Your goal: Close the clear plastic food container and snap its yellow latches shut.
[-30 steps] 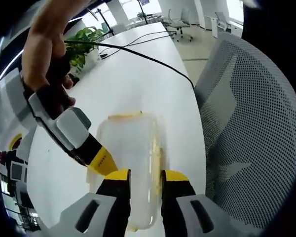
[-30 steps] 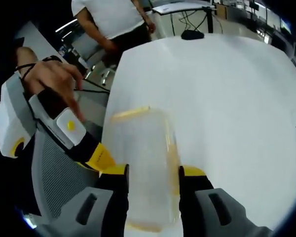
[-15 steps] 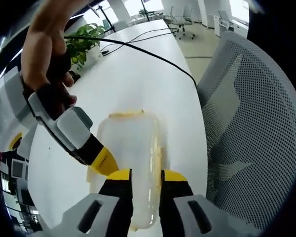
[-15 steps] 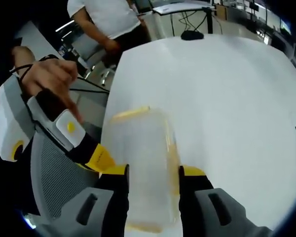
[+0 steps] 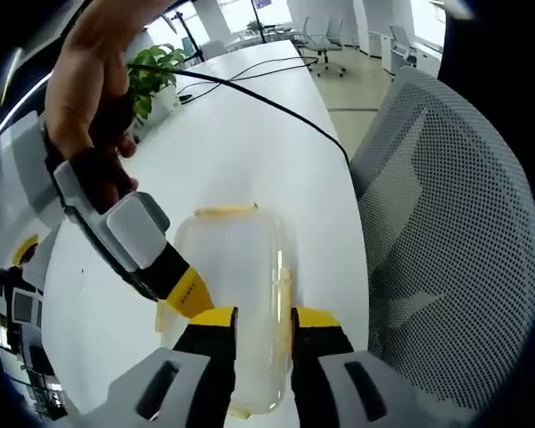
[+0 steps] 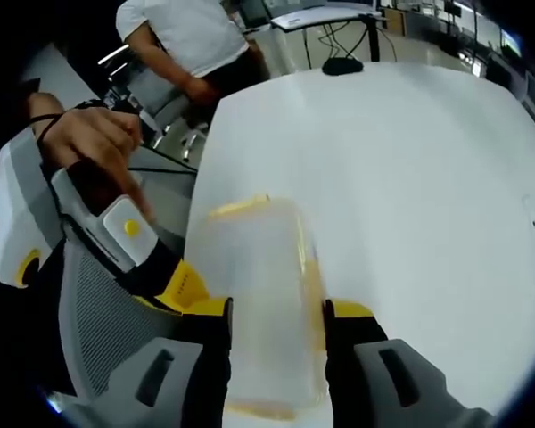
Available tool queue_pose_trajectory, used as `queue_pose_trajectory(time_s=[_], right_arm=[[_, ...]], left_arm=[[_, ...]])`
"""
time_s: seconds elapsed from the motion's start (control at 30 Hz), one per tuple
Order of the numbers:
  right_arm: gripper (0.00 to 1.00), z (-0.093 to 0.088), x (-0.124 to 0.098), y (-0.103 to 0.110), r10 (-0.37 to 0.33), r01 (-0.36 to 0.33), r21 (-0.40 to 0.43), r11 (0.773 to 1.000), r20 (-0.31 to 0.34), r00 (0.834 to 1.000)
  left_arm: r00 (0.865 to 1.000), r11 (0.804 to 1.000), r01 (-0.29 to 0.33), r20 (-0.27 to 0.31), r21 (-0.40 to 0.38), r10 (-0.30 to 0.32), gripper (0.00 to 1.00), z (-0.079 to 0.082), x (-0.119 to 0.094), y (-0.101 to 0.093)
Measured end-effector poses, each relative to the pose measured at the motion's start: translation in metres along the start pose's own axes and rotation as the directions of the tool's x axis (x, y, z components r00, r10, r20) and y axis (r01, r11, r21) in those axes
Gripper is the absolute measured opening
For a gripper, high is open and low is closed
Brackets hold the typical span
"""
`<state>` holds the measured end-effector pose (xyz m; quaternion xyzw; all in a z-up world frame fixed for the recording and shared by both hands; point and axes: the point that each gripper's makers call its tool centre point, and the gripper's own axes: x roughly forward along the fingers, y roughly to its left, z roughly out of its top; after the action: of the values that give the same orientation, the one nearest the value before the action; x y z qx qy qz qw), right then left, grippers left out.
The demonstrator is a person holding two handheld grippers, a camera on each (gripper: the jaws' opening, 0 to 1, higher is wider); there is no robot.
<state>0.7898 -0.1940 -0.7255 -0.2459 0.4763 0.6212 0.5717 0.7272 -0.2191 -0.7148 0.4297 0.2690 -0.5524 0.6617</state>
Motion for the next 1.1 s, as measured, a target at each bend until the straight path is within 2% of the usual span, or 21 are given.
queue_pose_trajectory(time_s=[0.07,0.27,0.47,0.57,0.83,0.93,1.1], right_arm=[[0.38,0.0,0.0,-0.001,-0.003,0.003,0.001,1.0,0.006,1.0],[0.39,0.001,-0.002,0.001,-0.017,0.017,-0.018,1.0,0.018,1.0],[0.4,0.004,-0.012,-0.002,-0.053,0.054,-0.017,0.998,0.055,0.997],[0.41,0.003,-0.017,-0.002,-0.07,0.072,-0.019,0.997,0.063,0.996],[0.42,-0.001,-0.027,0.002,-0.113,0.116,-0.028,0.993,0.08,0.99],[0.43,-0.004,-0.03,0.004,-0.131,0.134,-0.026,0.991,0.09,0.987],[0.44,-0.011,-0.034,0.006,-0.162,0.164,-0.016,0.986,0.105,0.981]], left_arm=[[1.0,1.0,0.006,0.006,-0.022,-0.006,0.25,0.0,0.001,-0.003],[1.0,0.999,-0.007,0.012,-0.038,0.007,0.27,-0.001,0.0,-0.003],[0.998,0.994,-0.04,0.051,-0.1,0.045,0.3,-0.002,-0.012,0.003],[0.994,0.986,-0.063,0.074,-0.152,0.075,0.32,-0.005,-0.019,0.01],[0.989,0.964,-0.096,0.09,-0.247,0.121,0.34,-0.02,-0.034,0.022],[0.984,0.947,-0.108,0.104,-0.301,0.145,0.35,-0.026,-0.039,0.027],[0.979,0.93,-0.117,0.117,-0.347,0.167,0.38,-0.031,-0.045,0.033]])
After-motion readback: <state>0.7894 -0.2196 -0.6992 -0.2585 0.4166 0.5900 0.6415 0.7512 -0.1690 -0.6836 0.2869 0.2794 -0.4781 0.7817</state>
